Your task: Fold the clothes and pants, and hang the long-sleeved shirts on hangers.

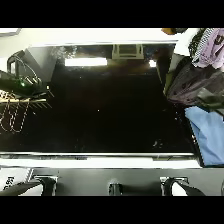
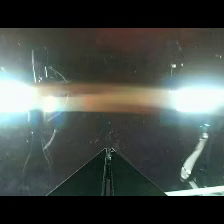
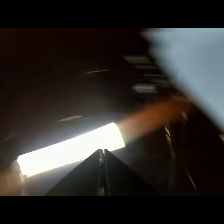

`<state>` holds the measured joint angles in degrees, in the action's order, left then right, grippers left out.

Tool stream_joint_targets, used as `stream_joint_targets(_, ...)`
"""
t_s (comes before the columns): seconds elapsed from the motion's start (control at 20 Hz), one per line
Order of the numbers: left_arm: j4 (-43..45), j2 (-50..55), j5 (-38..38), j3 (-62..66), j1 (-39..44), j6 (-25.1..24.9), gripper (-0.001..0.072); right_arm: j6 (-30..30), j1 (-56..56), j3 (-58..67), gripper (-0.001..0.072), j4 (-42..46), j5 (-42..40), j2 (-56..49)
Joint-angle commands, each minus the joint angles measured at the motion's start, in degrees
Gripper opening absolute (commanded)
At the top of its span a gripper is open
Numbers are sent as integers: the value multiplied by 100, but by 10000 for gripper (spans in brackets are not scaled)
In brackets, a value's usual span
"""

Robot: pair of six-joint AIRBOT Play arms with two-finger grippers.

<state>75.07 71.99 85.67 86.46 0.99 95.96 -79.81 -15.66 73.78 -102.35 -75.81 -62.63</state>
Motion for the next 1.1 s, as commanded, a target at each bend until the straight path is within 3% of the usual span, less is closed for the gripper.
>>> stream_joint_targets(0.0,4,-520,-227,-671,61,-15,16,-232,1283,7,27,-284,205,409)
stream_joint_targets(0.2,2,-535,175,-682,63,4,16,-358,1818,7,27,-245,251,424)
stream_joint_targets(1.05,2,-516,173,-682,63,7,16,-273,1818,7,27,-249,87,424)
